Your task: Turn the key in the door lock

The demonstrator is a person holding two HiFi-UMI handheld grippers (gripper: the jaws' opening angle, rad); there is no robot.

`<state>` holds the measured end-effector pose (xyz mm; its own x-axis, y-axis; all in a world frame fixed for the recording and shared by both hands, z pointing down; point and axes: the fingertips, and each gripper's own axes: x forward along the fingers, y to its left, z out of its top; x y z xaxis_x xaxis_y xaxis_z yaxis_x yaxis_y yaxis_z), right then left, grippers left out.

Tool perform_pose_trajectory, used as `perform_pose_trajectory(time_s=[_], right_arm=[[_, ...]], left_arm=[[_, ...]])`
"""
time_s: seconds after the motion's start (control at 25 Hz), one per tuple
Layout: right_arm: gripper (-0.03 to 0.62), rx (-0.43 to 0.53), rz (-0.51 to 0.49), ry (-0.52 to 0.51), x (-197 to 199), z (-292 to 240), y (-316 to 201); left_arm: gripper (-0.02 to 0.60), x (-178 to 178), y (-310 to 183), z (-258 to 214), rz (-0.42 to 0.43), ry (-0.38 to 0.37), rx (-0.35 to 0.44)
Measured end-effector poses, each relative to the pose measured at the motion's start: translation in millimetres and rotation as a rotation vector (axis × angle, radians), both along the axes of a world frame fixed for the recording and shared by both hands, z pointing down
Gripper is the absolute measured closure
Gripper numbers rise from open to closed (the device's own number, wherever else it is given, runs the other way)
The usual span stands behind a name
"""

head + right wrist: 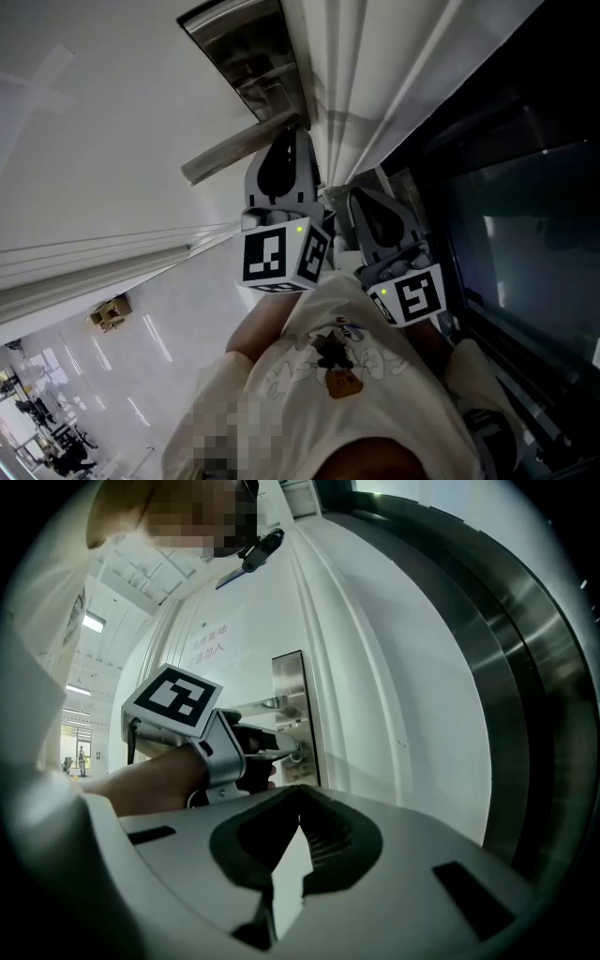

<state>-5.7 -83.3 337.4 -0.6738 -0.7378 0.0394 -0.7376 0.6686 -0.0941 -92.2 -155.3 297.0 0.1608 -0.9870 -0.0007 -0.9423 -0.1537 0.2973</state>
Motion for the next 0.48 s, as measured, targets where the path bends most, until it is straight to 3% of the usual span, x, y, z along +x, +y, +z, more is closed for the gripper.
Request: perform_pose_trajectory(time_s=[0.16, 0.32, 0.48], right_arm=[[0.588, 0.005, 0.012, 0.002, 4.2, -2.7, 1.3], [0.588, 0.012, 0.018, -0.001, 7.4, -4.8, 2.2], [0.588, 0.015, 0.019, 0.000, 9.1, -6.1, 3.0]], left_arm=[[0.528, -2.1, 0.5, 1.5, 0.021, 0.193, -0.004], [0.532, -4.3, 0.1, 5.0, 0.052, 0.450, -0.018], [0.532, -5.9, -0.3, 6.9, 0.070, 0.594, -0.024]])
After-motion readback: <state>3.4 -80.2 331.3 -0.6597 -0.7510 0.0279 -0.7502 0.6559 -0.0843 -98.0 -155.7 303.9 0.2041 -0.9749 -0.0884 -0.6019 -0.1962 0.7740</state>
